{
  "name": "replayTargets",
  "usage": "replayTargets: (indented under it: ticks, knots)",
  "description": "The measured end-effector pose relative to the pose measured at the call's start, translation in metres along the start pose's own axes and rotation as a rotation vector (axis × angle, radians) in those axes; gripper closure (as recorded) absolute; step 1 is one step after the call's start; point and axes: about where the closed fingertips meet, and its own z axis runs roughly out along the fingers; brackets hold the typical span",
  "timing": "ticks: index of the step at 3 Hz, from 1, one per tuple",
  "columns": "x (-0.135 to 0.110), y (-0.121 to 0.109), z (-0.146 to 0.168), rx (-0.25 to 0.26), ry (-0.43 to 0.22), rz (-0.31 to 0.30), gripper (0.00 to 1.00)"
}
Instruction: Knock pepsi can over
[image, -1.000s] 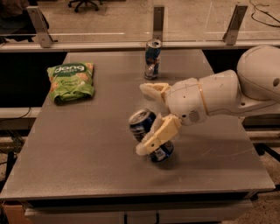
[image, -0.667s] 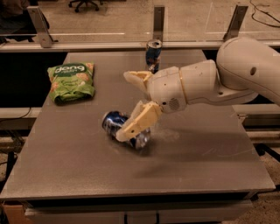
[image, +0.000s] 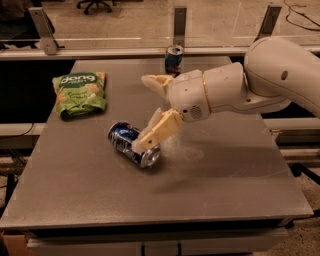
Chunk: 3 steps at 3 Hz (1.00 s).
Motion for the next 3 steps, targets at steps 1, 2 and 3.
replayTargets:
  ticks: [1,2,3]
  knots:
    - [0.018,-0.012,-0.049,0.072,0.078,-0.016,0.0]
    - [0.04,-0.031,-0.123,0.184,0.192,-0.042,0.0]
    - [0.055,-0.056,-0.2,0.313,0.296,-0.077,0.0]
